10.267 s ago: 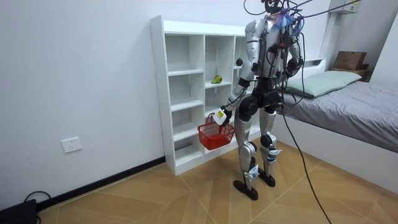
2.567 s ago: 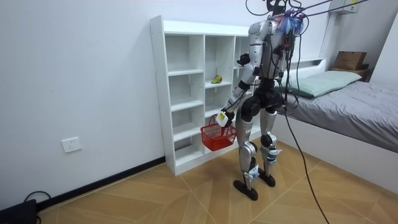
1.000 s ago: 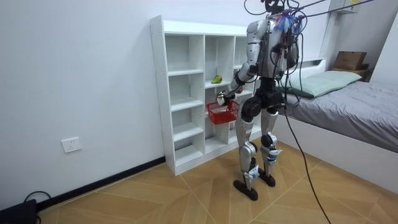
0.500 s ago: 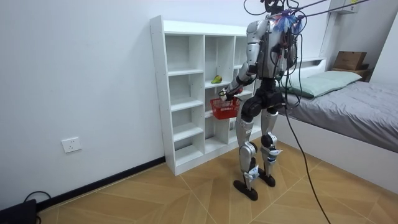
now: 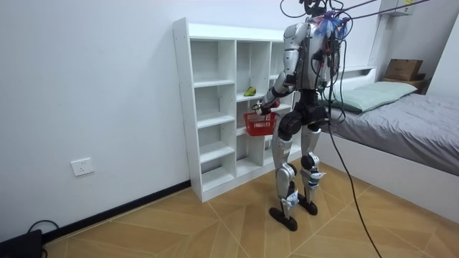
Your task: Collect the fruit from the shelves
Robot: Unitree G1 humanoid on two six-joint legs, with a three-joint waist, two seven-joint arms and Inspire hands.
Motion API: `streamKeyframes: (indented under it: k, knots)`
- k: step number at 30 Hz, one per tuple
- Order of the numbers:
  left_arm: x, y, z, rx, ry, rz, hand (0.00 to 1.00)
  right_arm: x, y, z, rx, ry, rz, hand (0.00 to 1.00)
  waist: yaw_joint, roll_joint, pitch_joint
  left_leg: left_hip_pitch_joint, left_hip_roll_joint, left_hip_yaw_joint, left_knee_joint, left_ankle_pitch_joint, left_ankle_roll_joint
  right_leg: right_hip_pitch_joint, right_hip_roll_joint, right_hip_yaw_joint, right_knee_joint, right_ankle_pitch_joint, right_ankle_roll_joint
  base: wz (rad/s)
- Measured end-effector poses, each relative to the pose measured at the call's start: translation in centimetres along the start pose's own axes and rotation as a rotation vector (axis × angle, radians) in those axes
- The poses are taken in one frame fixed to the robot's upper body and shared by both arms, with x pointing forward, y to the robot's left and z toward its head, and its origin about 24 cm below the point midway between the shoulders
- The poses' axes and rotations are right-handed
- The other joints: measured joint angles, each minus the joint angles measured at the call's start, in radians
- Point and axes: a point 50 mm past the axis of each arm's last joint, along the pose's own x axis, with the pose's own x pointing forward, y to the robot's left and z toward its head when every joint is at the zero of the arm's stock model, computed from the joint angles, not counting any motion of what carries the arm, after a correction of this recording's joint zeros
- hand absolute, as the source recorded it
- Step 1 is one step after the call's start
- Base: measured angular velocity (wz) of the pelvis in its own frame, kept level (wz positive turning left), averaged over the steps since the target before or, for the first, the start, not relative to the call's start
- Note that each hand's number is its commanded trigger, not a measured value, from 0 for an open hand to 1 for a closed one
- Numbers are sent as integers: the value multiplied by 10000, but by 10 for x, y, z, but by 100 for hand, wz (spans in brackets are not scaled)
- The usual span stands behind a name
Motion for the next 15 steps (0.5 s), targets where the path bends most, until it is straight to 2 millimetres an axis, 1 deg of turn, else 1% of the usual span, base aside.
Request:
streamKeyframes:
  k: [4,7,15]
  knots:
    - [0,-4,0,-602,-115,-395,100,2,-2,-9,-24,429,-196,100,-1,3,1,-77,-1,-40,7,1,1,-47,-3,-105,-18,-1,1,3]
    - [0,-5,0,-734,-130,-523,100,2,-2,-12,-40,576,-223,100,0,10,0,-197,1,-60,46,1,0,-122,5,-138,-24,0,0,3]
    - [1,-8,2,-505,-117,-931,100,3,3,-11,-87,575,-16,100,-78,117,21,-631,9,-177,234,1,0,-462,-10,-249,71,8,-14,5]
